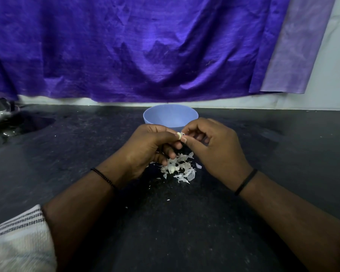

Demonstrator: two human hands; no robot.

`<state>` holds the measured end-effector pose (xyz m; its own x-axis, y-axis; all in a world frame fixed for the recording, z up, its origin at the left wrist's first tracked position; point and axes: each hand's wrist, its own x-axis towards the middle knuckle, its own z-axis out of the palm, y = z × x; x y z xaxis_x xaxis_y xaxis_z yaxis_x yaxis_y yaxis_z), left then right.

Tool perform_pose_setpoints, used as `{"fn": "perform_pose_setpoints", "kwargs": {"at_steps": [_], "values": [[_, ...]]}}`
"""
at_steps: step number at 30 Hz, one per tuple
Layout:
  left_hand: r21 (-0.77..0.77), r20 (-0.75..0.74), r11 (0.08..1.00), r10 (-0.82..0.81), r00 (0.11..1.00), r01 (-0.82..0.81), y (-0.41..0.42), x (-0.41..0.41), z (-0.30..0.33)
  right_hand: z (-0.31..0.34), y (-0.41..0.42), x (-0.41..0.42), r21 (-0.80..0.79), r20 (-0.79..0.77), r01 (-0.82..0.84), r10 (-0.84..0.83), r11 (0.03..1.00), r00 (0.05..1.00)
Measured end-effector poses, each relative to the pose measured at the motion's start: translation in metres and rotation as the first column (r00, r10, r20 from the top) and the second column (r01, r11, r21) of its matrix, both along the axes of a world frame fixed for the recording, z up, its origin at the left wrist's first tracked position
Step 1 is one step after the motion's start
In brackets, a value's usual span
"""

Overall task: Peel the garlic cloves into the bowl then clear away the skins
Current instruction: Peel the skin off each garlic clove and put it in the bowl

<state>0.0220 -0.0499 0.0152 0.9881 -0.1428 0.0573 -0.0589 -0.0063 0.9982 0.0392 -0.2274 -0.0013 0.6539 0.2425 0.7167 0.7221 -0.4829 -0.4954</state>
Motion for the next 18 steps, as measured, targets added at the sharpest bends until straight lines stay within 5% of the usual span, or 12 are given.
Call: {"fn": "perform_pose_setpoints", "kwargs": {"at_steps": [6,15,18], "values": [[0.040,0.013,0.999,-0.022,1.000,0.022,0.0012,-0.0013,0.0013,0.0020,0.0005,-0.0031,-0.104,-0.003,-0.019,0.018,0.994,1.000],[0.011,0.011,1.000,0.010,1.000,-0.010,0.0015,0.0003,0.0017,0.0016,-0.0001,-0.0019,0.040,0.042,0.008,-0.009,0.999,0.999],[0.029,0.016,1.000,0.006,1.000,-0.006,0.0012,-0.0002,0.0018,0.0026,-0.0003,-0.0030,0.068,-0.059,-0.014,0.018,0.998,0.998]]}}
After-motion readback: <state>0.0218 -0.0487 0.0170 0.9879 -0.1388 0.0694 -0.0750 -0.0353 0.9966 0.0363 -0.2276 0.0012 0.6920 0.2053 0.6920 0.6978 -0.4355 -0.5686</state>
